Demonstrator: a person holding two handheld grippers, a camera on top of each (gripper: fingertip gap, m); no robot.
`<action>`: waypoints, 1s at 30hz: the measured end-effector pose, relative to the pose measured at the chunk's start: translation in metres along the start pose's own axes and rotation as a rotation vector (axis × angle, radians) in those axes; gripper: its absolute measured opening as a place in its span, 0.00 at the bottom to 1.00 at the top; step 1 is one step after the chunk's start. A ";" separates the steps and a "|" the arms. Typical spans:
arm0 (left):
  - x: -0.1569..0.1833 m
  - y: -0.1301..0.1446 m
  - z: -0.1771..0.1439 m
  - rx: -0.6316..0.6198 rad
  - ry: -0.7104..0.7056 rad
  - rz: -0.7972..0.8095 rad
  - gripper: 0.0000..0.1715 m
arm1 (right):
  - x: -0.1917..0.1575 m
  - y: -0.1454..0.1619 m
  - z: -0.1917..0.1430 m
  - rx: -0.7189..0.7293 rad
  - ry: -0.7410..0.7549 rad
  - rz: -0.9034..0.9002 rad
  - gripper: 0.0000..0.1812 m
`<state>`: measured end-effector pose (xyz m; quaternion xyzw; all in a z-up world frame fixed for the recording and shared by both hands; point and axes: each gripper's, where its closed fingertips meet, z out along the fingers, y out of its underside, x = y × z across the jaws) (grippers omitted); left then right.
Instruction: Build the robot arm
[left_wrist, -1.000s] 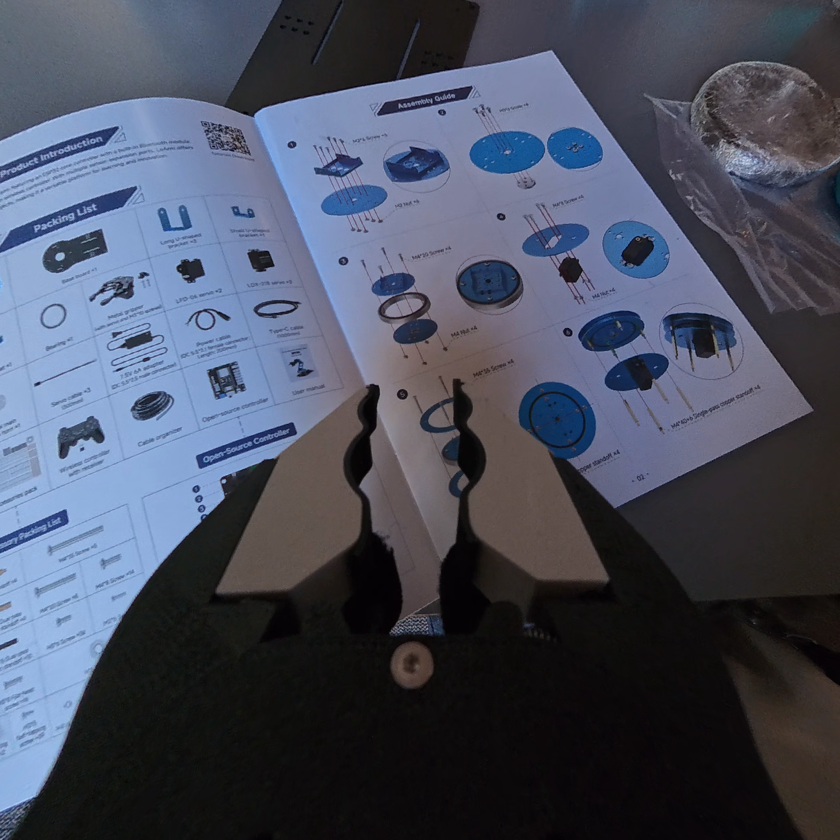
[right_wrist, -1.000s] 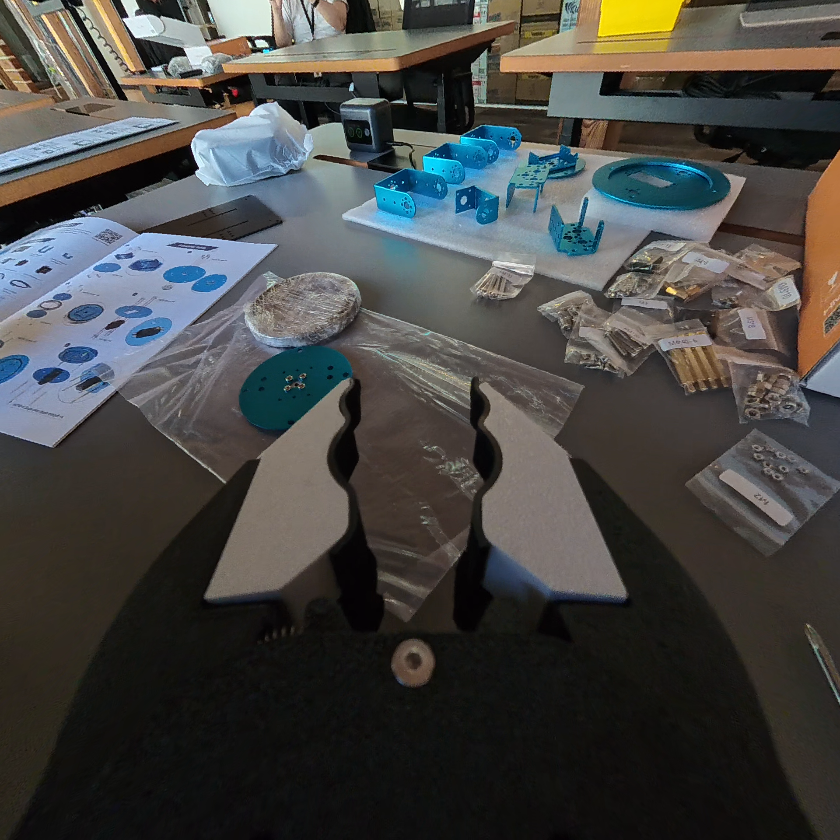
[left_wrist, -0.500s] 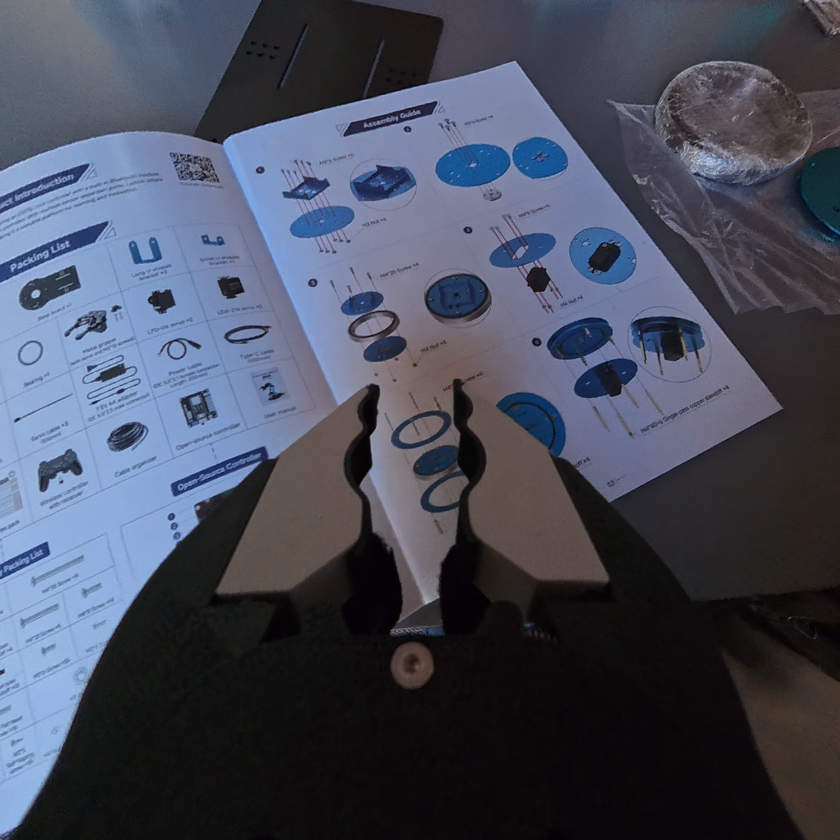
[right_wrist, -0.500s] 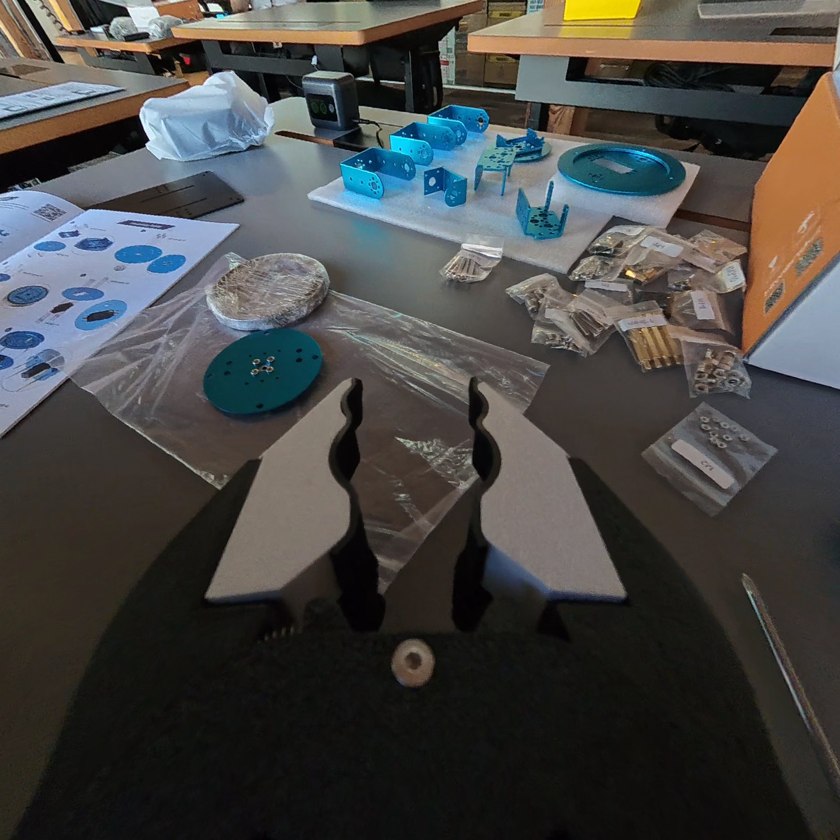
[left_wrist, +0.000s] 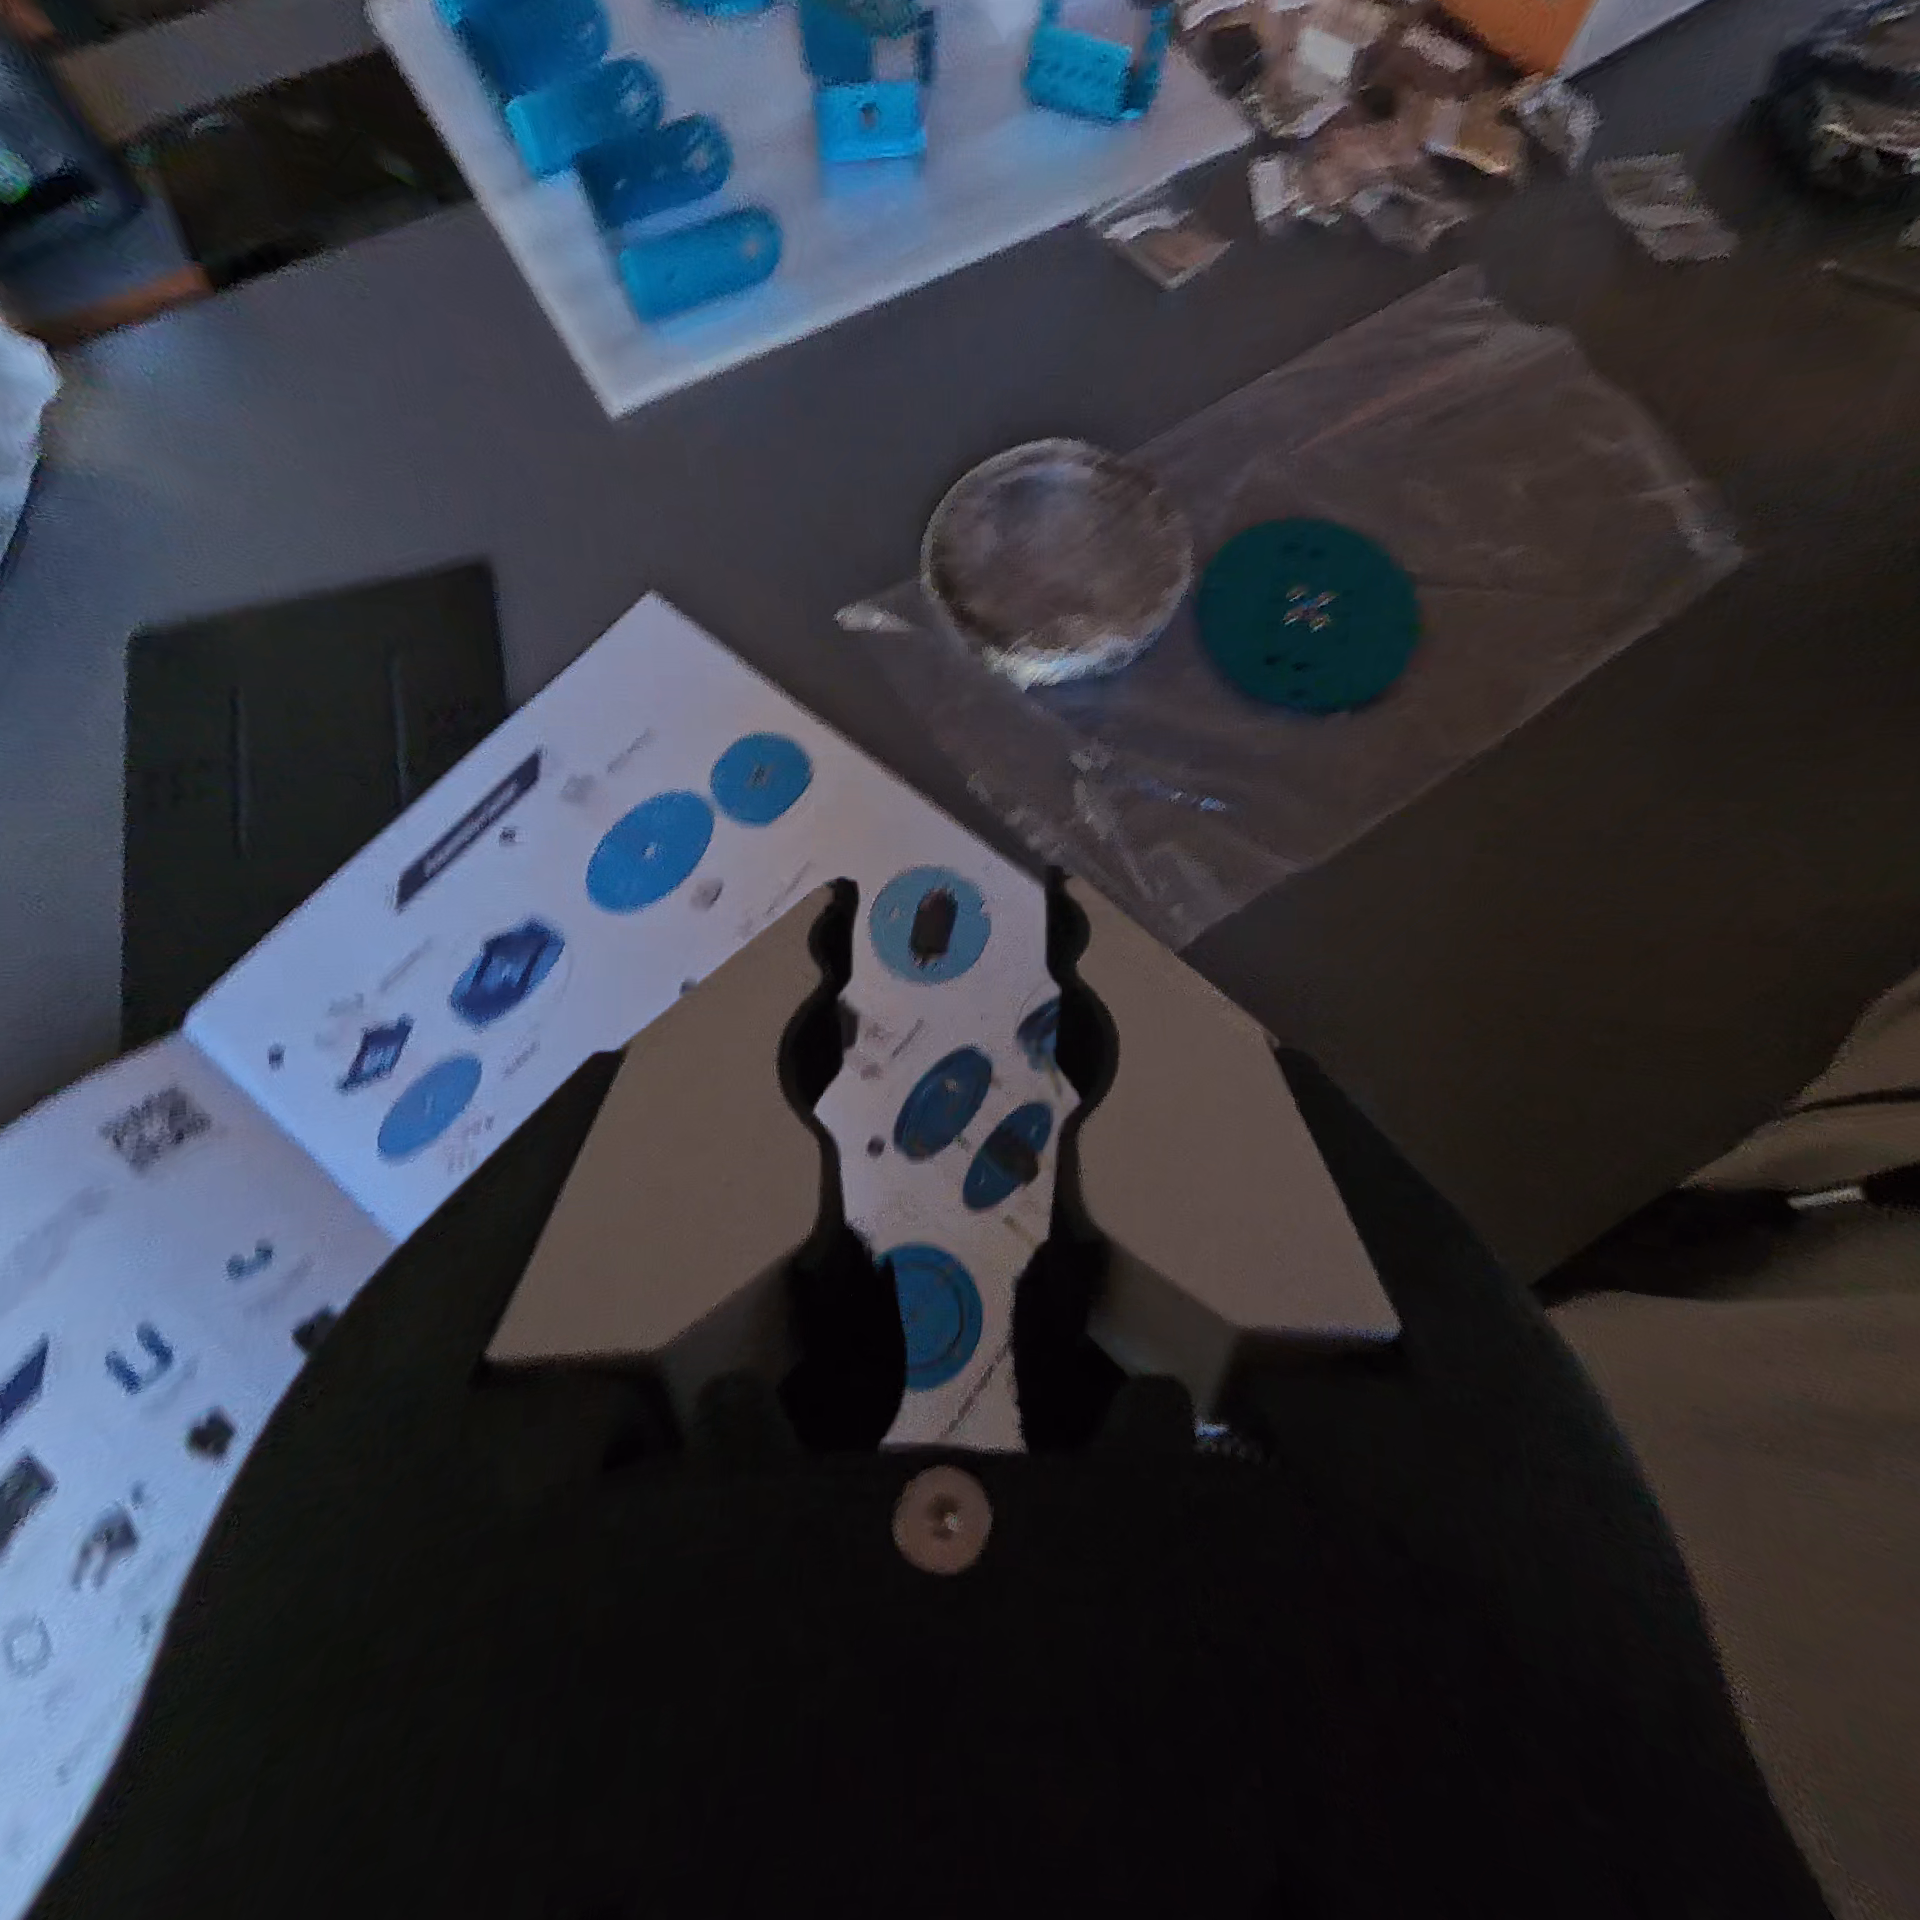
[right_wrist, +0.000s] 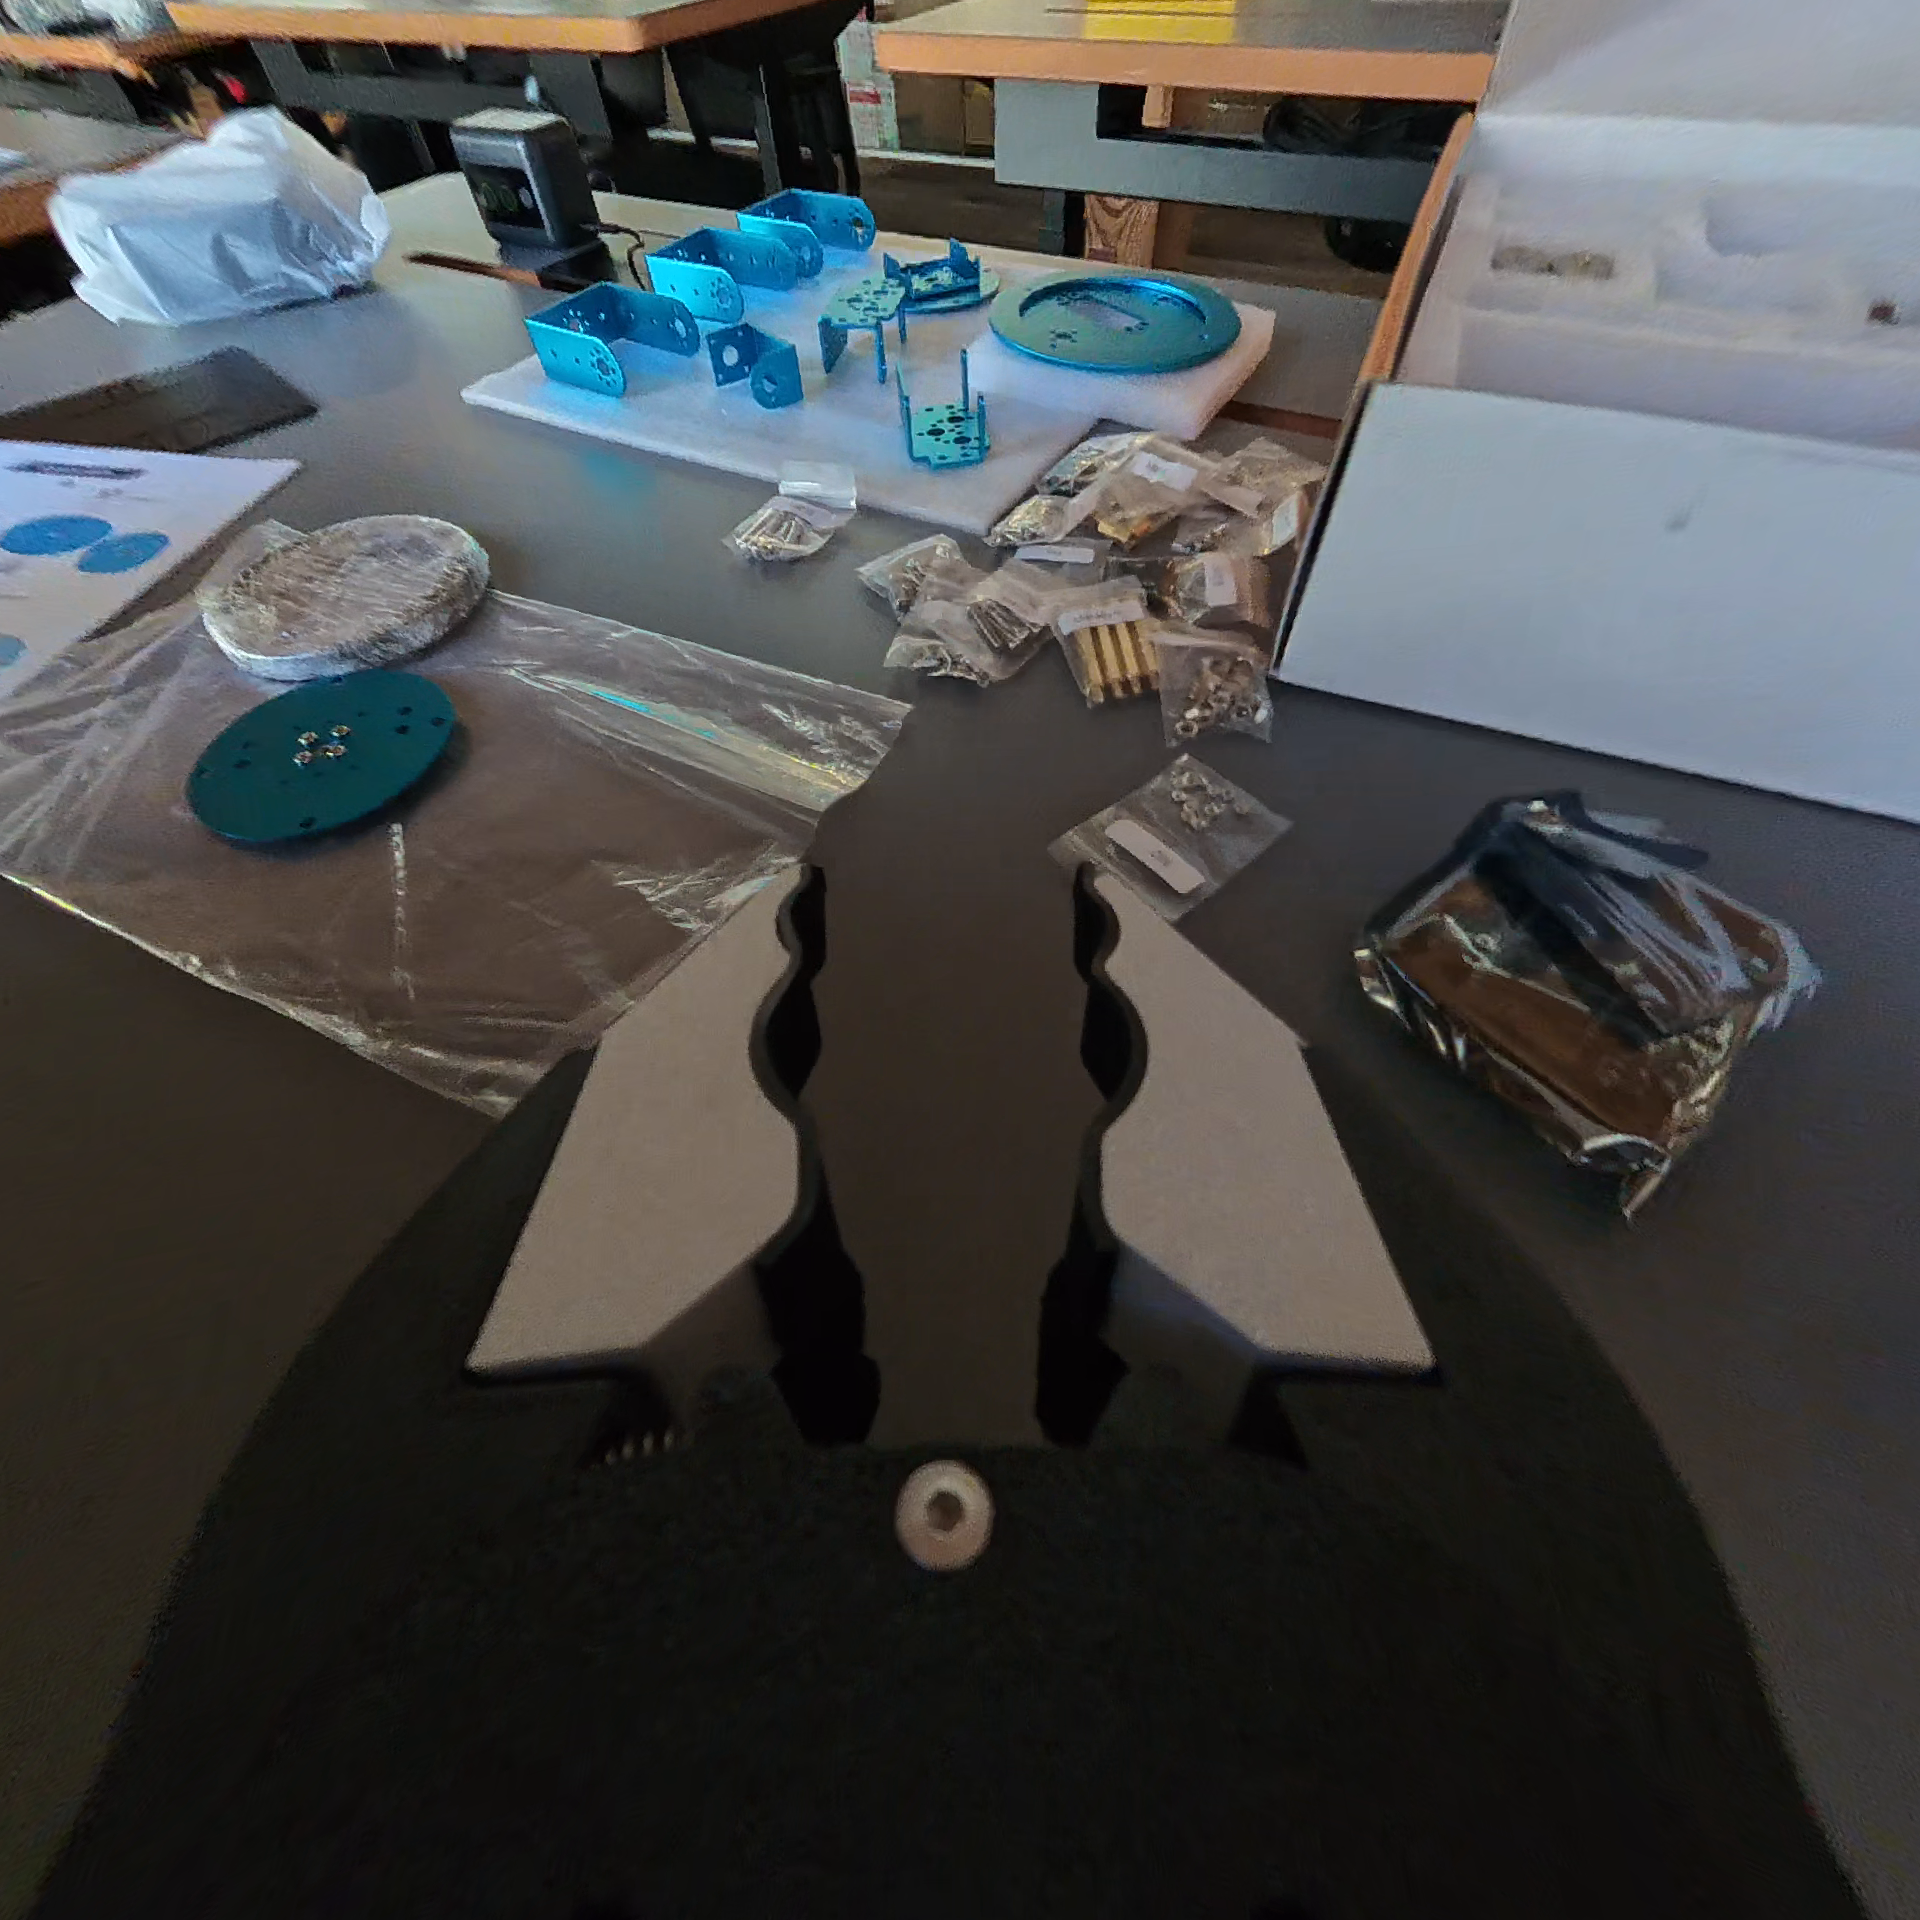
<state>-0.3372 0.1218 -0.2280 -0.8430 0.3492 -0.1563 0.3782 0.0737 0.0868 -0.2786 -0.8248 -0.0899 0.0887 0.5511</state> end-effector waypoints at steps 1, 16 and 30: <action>0.009 -0.017 0.003 0.005 0.044 0.040 0.22 | 0.003 0.000 -0.003 0.010 -0.013 0.025 0.26; 0.128 -0.193 0.226 -0.104 0.369 0.603 0.22 | 0.018 -0.005 -0.022 0.091 0.001 0.074 0.23; 0.162 -0.178 0.309 -0.077 0.336 0.624 0.22 | 0.028 -0.006 -0.027 0.124 -0.027 0.199 0.21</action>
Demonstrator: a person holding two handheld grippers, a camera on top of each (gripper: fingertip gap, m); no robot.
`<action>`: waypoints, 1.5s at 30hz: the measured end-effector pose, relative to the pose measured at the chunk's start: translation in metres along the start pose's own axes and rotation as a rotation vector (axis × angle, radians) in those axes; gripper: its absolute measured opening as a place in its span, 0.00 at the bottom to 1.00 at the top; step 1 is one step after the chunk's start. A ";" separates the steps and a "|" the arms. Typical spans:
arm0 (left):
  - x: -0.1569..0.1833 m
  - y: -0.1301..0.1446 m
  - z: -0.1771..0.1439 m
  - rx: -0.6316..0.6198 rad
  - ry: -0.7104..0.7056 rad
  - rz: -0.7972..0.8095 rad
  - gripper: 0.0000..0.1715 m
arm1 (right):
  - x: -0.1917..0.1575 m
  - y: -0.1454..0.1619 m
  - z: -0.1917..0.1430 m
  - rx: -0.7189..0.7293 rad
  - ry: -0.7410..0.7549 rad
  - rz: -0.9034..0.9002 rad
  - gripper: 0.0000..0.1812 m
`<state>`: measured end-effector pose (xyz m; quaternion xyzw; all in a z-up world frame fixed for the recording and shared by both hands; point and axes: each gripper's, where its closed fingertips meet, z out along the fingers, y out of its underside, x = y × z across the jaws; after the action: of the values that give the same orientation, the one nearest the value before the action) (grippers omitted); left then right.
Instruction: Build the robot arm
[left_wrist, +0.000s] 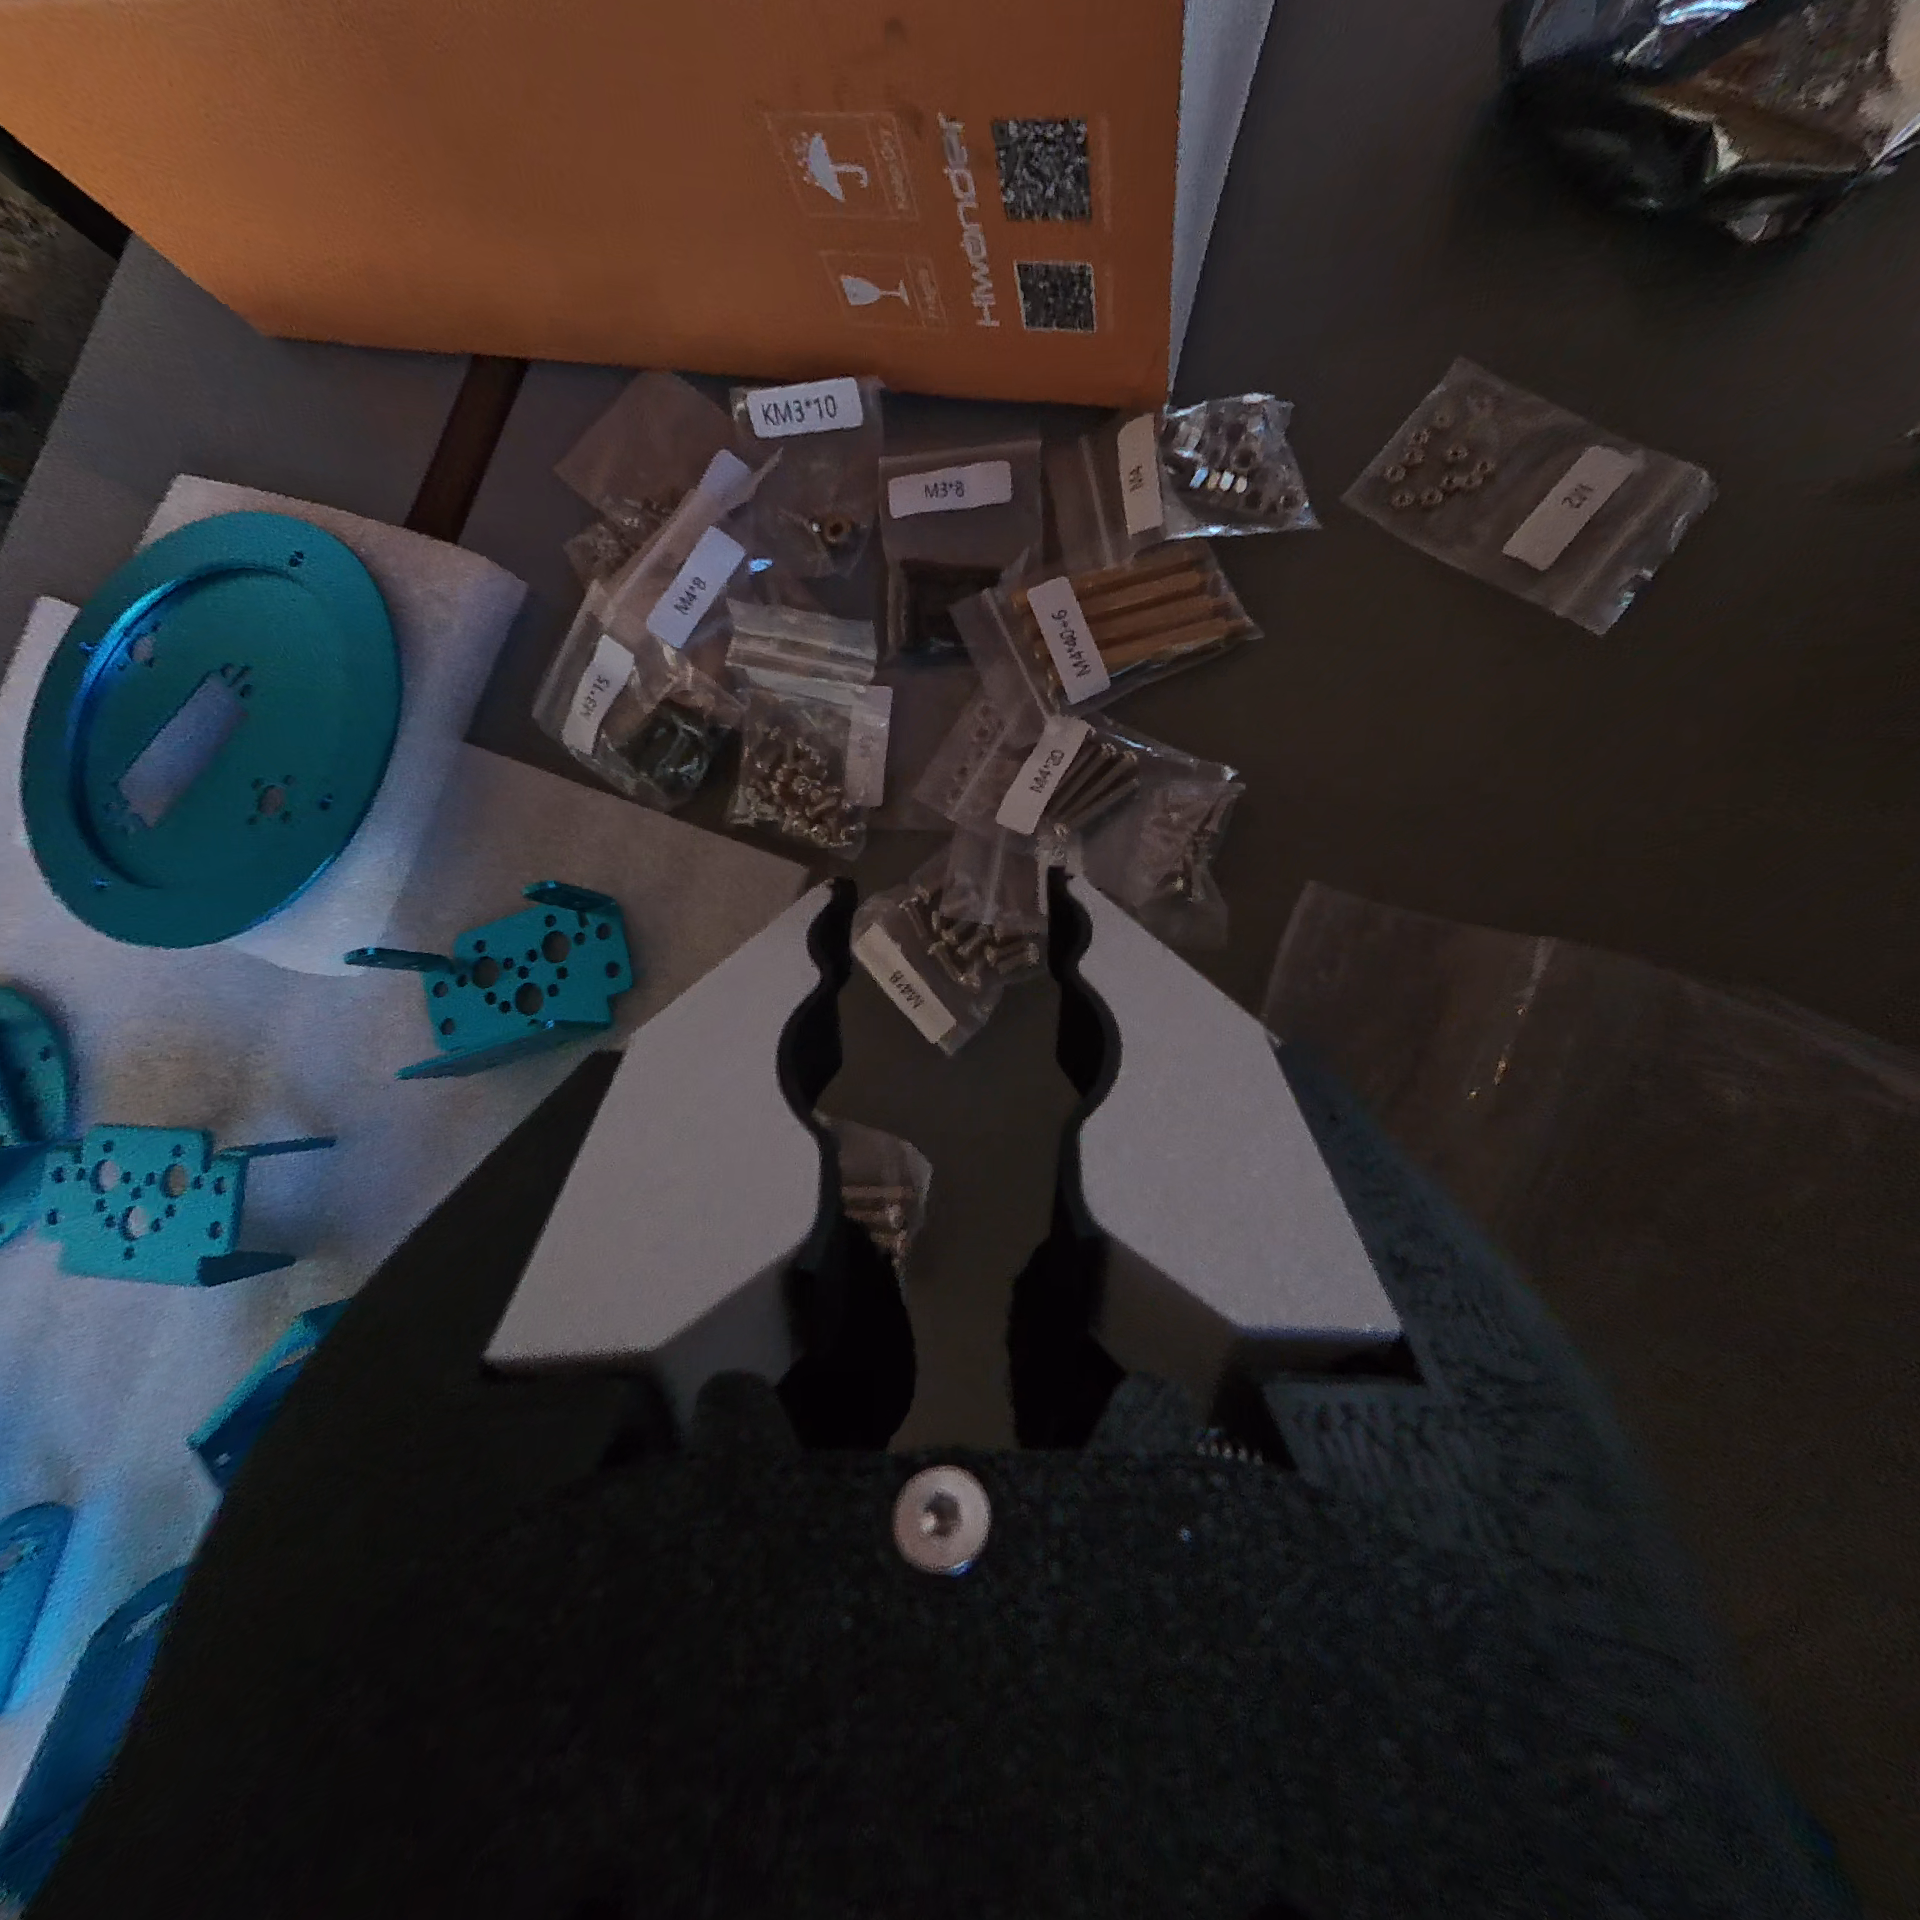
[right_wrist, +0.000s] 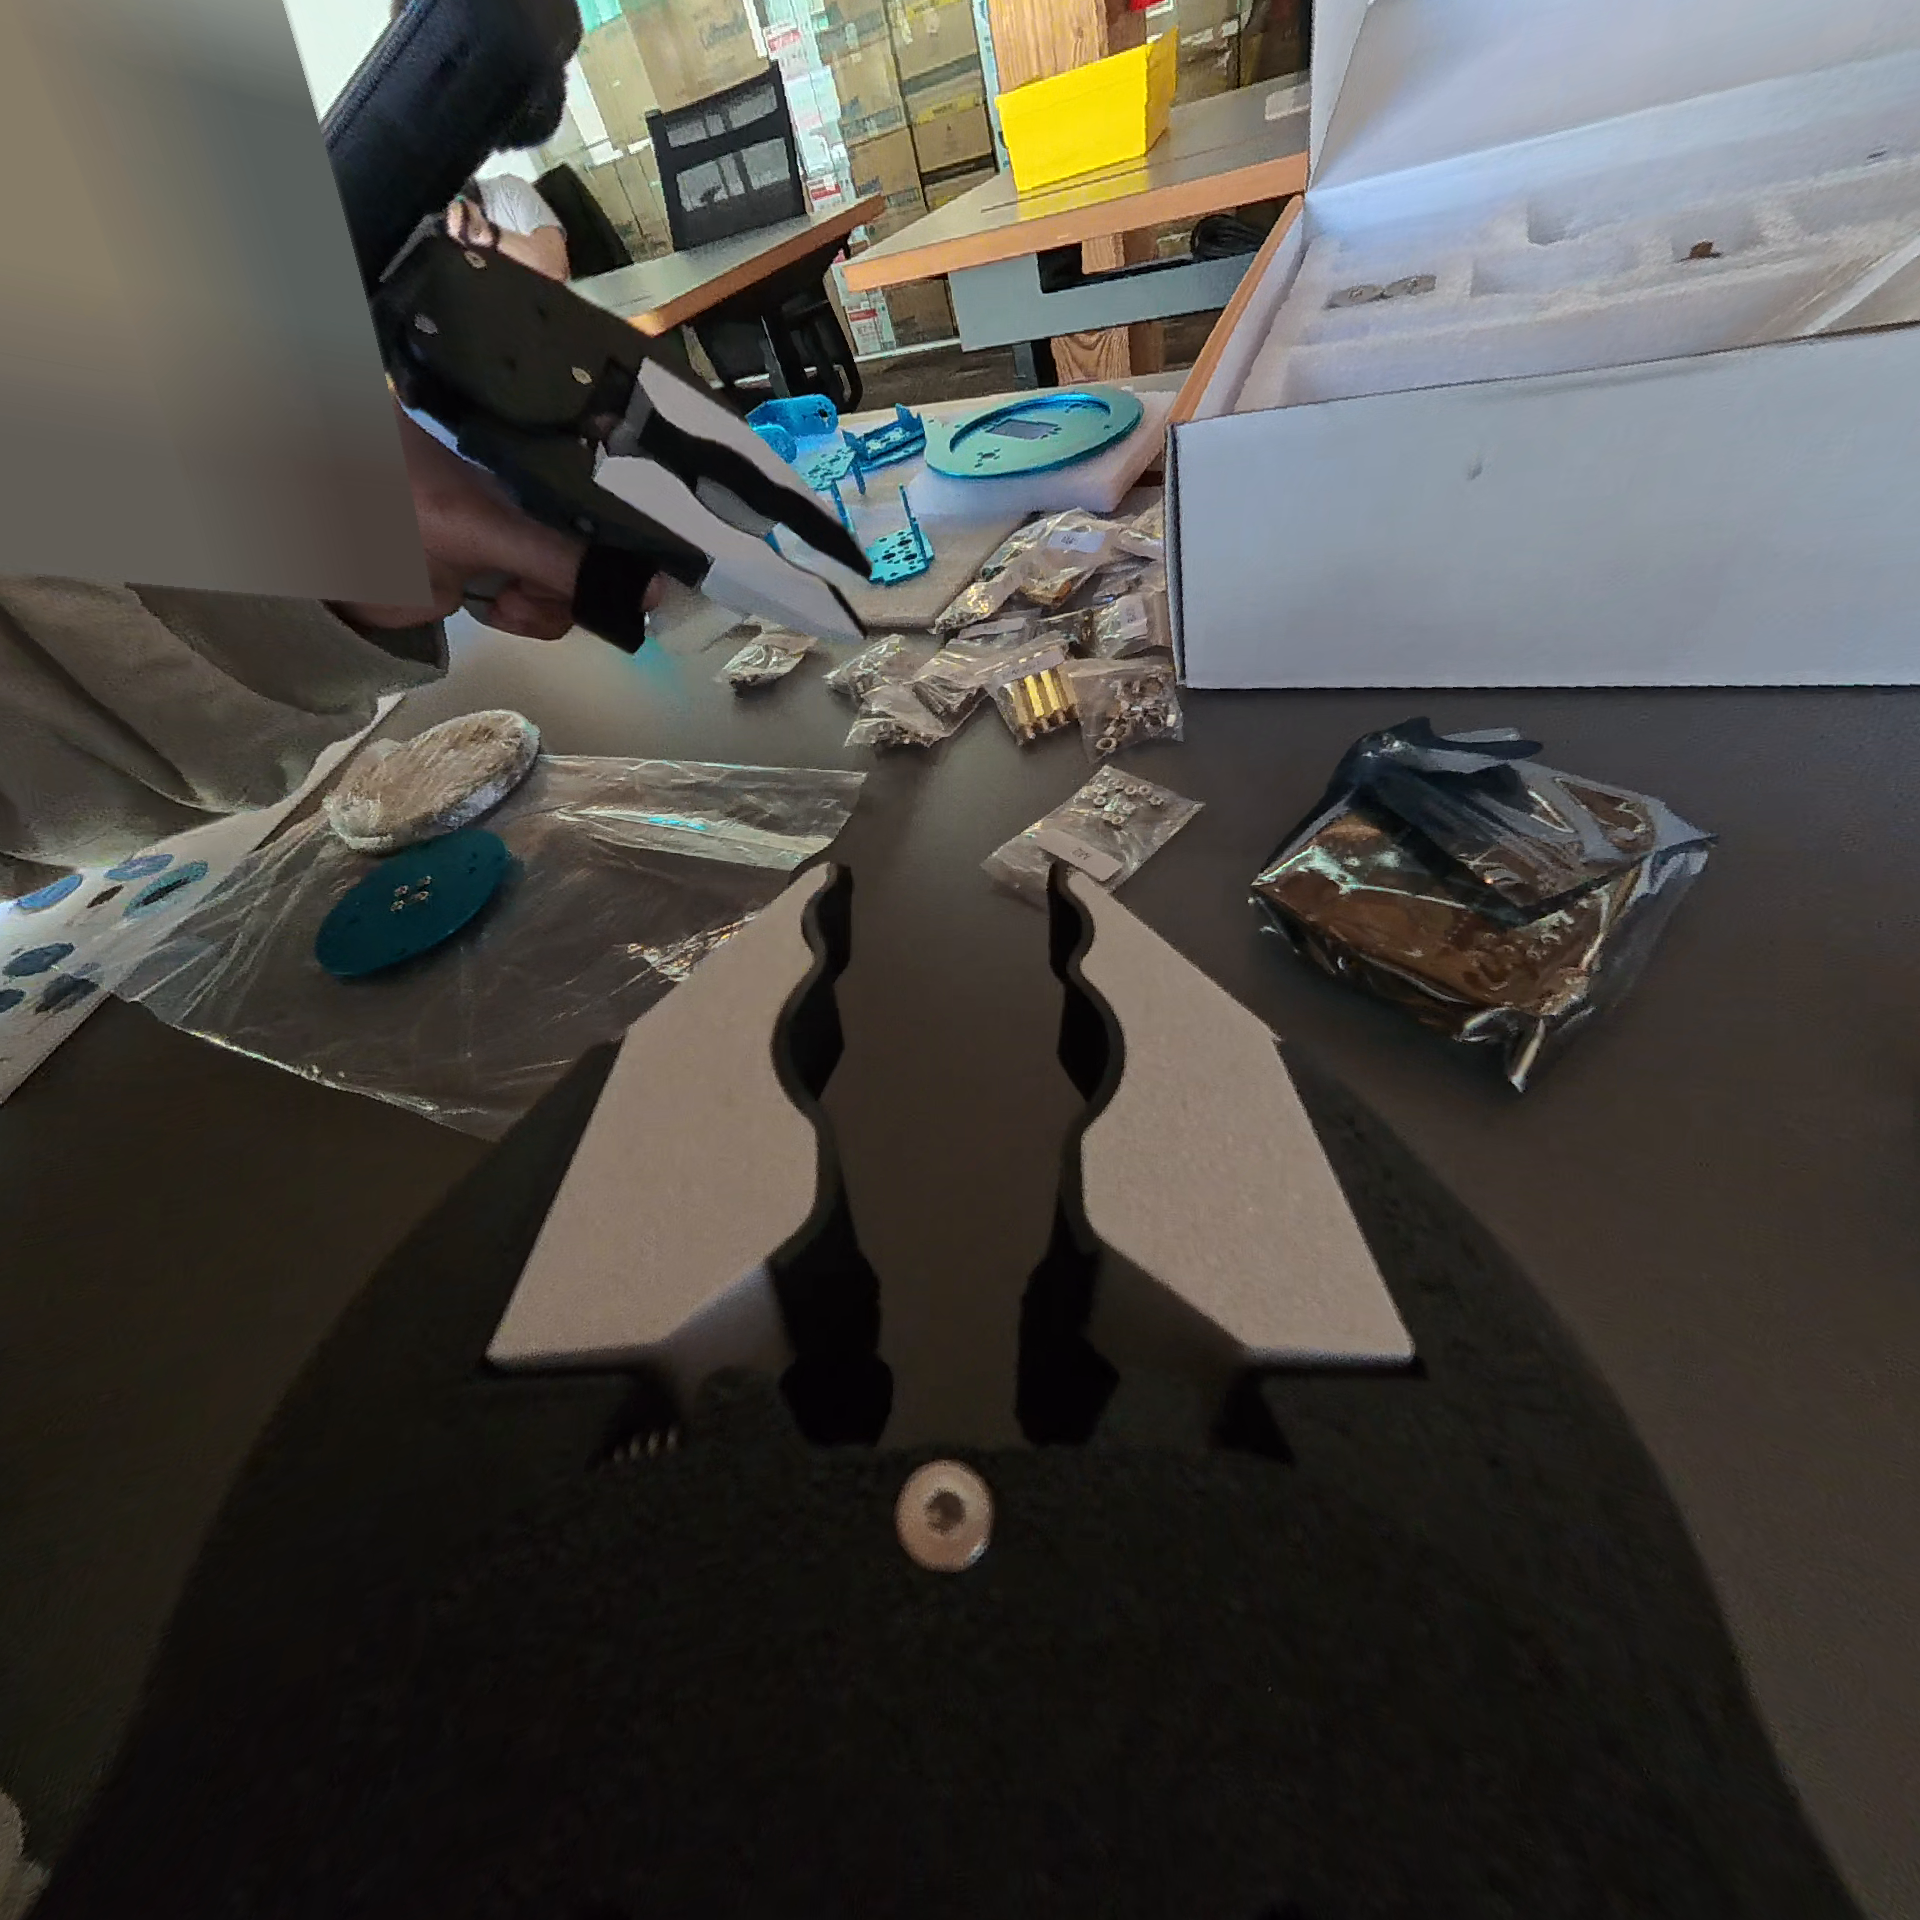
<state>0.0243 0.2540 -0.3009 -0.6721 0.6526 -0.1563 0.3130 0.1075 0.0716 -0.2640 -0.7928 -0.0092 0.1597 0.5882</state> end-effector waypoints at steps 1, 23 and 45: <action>-0.003 0.002 -0.001 -0.007 -0.022 0.011 0.22 | -0.001 0.001 0.001 -0.007 -0.001 -0.004 0.21; 0.100 0.346 -0.335 -0.173 -0.591 -1.058 0.22 | -0.012 0.009 0.011 -0.073 -0.045 0.006 0.17; 0.120 0.342 -0.310 0.139 -0.483 -0.952 0.22 | 0.044 0.005 0.136 -0.525 0.129 -0.218 0.29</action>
<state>-0.4226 0.0864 -0.3042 -0.8881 0.1734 -0.1647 0.3925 0.1128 0.2055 -0.3149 -0.9207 -0.0982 0.0370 0.3759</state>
